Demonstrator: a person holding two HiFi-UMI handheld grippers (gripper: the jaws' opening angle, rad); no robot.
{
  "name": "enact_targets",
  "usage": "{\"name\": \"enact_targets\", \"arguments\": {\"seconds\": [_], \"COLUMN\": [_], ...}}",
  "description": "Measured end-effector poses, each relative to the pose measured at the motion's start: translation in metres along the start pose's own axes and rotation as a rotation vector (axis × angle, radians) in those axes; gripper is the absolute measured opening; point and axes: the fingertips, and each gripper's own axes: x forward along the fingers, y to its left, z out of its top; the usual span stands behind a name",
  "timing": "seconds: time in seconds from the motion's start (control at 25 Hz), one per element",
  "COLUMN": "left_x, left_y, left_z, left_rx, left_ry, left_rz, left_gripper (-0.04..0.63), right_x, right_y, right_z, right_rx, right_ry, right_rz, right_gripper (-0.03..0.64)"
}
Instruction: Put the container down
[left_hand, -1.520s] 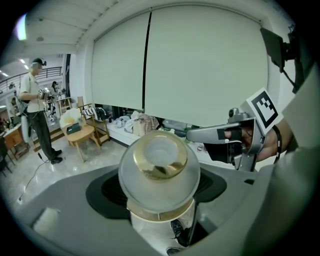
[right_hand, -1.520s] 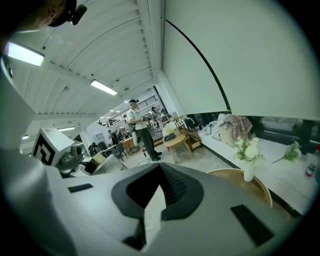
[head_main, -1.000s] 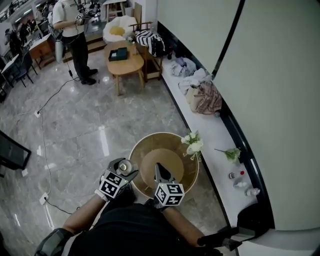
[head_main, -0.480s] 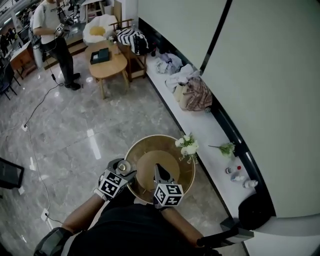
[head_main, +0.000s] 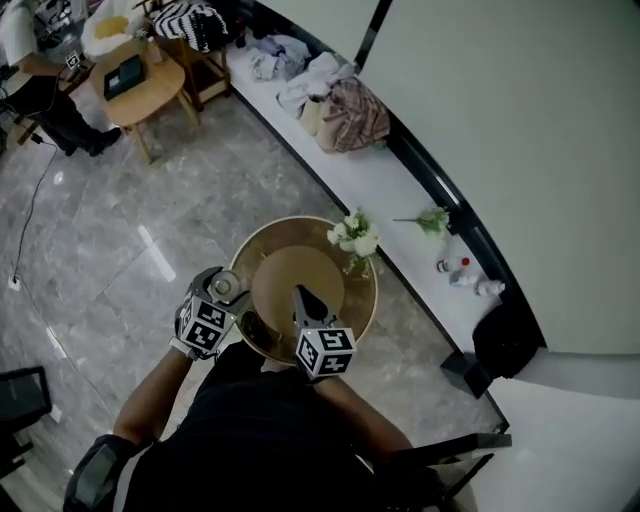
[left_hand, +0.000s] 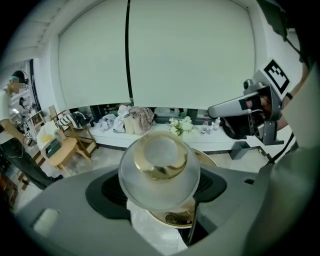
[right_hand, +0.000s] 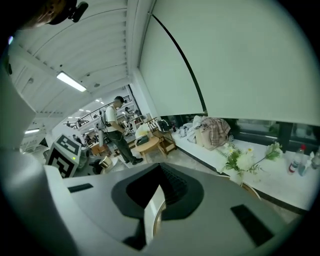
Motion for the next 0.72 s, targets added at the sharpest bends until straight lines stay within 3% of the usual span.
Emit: {"name": "enact_targets", "arguments": {"seconds": [0.4, 0.72], "left_x": [0.106, 0.178], "left_y": [0.055, 0.065], "left_z": [-0.006, -0.005], "left_rx": [0.035, 0.092], "left_ry": [0.057, 0.067], "left_rz": [-0.076, -0.037], "left_gripper": [0.339, 0.338], "right_x": [0.006, 0.027], "right_y": [-0.045, -0.071], "right_z": [-0.022, -0.053], "right_rx": [0.076, 0.137], "right_ry": [0.066, 0.095], "right_rz": [-0.216, -0.201], "right_gripper": [0.002, 0.002]}}
